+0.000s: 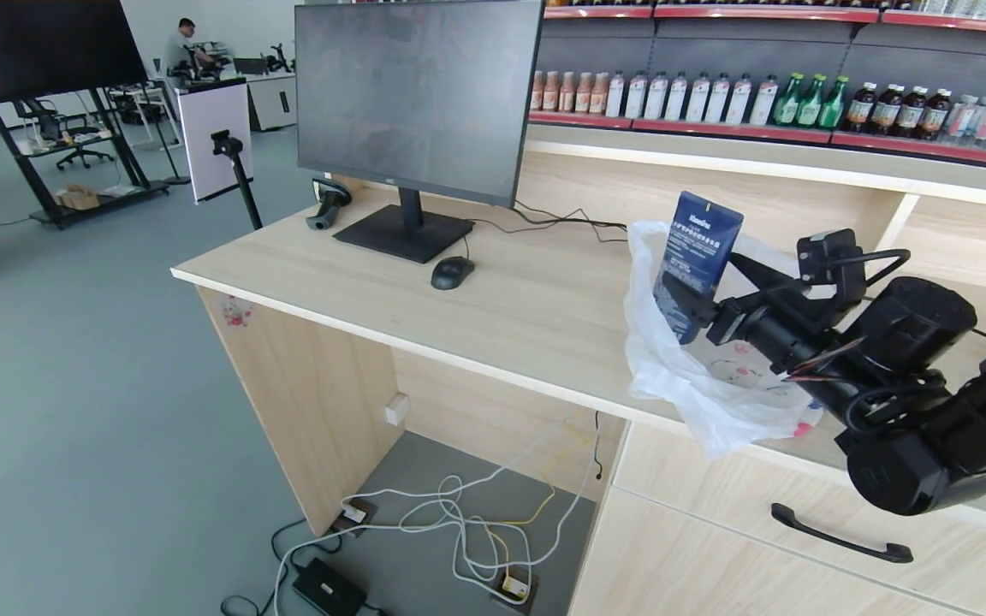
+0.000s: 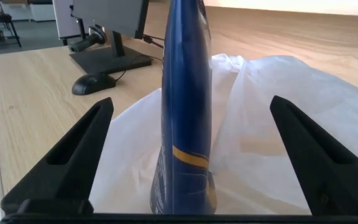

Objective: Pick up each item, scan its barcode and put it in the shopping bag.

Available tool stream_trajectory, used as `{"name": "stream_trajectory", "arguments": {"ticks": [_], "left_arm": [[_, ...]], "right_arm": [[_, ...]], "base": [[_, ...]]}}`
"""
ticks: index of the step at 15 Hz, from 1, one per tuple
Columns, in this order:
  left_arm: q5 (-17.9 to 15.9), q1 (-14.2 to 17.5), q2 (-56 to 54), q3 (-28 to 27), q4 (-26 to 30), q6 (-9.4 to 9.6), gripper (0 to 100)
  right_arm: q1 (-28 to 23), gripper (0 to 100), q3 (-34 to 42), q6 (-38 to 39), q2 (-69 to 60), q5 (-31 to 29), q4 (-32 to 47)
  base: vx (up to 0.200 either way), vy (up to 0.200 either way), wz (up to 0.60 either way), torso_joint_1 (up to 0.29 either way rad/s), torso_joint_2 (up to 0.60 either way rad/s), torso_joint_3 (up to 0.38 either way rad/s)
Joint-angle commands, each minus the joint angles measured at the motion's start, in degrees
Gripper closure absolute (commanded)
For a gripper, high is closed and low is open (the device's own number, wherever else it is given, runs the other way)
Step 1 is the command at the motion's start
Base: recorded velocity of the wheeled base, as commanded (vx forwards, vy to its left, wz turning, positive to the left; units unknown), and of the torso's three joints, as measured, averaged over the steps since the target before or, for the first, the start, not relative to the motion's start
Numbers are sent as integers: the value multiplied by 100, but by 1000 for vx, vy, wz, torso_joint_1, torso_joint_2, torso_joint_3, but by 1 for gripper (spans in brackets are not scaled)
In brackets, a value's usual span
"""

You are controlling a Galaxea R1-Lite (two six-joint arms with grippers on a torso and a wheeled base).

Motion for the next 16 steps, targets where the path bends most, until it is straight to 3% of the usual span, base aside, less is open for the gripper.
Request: {"name": "stream_trajectory", "arguments": {"ticks": [1,11,16], "left_arm": [[0,0,-2,0,-2,3,0],[0,0,-2,0,-2,3,0],[0,0,-2,0,-2,-5,0]], "right_arm": [[-24,0,329,-1,-532,1,-9],[-218,0,1225,8,-1666,10,-9],[-270,0,1401,17,-1728,10,-9]], "base": [[0,0,0,0,0,0],[0,0,0,0,0,0],[0,0,-600,1,3,-1]]}}
